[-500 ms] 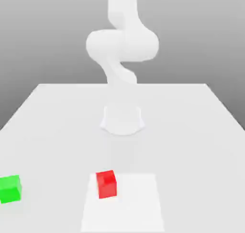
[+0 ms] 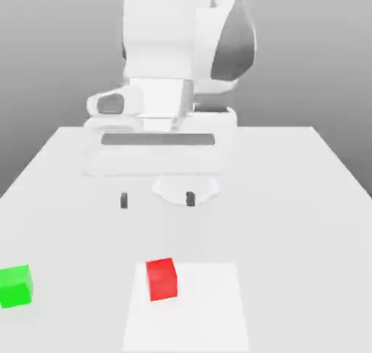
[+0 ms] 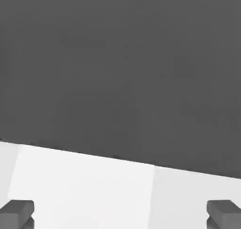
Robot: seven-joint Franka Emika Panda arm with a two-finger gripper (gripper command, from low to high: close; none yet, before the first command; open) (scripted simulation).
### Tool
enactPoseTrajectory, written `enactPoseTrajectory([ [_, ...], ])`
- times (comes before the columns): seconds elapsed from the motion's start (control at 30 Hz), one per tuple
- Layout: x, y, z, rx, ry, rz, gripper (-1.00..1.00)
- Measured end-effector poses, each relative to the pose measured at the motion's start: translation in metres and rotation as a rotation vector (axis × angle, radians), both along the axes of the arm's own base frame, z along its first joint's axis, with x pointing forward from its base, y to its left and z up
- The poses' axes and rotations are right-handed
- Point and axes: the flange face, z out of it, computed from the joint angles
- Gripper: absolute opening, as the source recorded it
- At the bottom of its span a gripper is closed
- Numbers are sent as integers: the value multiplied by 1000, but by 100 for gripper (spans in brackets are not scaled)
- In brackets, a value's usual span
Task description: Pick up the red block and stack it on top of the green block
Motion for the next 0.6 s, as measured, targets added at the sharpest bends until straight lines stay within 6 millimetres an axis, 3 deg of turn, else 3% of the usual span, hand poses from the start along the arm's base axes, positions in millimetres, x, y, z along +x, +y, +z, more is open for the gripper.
enactPoseTrajectory([
  [0.13, -35, -4, -76, 12, 129, 41, 0],
  [0.33, -40, -4, -138, 14, 146, 47, 0],
  [0.37, -41, -4, -144, 14, 146, 47, -100],
  [0.6, -41, -4, -144, 14, 147, 47, -100],
])
